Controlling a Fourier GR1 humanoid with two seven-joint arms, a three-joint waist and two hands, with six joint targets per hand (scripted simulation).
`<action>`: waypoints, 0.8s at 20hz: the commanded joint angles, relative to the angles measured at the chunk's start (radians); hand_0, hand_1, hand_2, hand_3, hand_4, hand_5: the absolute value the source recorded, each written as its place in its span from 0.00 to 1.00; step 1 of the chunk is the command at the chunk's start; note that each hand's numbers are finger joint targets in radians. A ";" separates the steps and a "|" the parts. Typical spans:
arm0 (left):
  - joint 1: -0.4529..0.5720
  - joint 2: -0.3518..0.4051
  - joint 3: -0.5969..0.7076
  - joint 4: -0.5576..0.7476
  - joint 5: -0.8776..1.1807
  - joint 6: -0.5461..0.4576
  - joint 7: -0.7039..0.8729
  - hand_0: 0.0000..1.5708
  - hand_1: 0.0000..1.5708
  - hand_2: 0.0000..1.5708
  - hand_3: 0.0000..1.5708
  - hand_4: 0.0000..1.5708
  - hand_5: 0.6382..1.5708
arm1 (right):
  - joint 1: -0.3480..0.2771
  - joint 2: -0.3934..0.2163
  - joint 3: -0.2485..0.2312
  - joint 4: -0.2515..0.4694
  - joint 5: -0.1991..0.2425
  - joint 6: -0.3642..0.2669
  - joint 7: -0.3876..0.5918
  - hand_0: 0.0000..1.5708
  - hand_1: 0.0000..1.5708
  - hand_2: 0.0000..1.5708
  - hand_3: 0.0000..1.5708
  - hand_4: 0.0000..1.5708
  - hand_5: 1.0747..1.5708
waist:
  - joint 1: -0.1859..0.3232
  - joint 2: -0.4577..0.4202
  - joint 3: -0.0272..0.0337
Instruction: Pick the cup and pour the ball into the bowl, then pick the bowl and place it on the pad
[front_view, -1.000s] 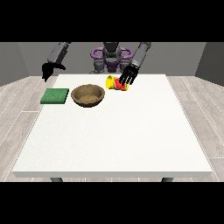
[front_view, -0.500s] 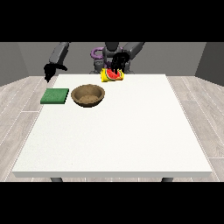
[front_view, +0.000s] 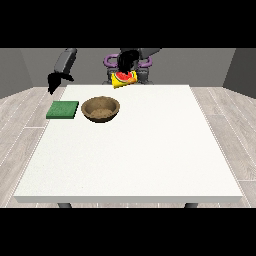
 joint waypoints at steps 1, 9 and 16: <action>-0.032 -0.003 -0.031 -0.080 -0.047 -0.111 0.031 0.00 0.00 1.00 1.00 0.36 0.95 | 0.023 -0.013 -0.008 0.022 -0.003 0.045 -0.075 0.00 0.00 0.11 0.22 0.25 0.92 | 0.005 0.012 -0.0002; -0.003 0.022 -0.097 -0.037 -0.164 -0.173 -0.051 0.24 0.24 1.00 1.00 0.59 1.00 | -0.005 0.016 0.019 -0.024 -0.005 0.034 -0.025 0.00 0.00 0.12 0.18 0.27 0.91 | -0.039 0.027 -0.0007; -0.051 0.017 -0.061 -0.111 -0.244 -0.282 -0.114 0.94 0.94 1.00 1.00 0.72 0.97 | 0.006 -0.024 0.006 -0.007 -0.017 0.060 -0.047 0.00 0.00 0.17 0.25 0.27 0.91 | -0.012 0.045 -0.0007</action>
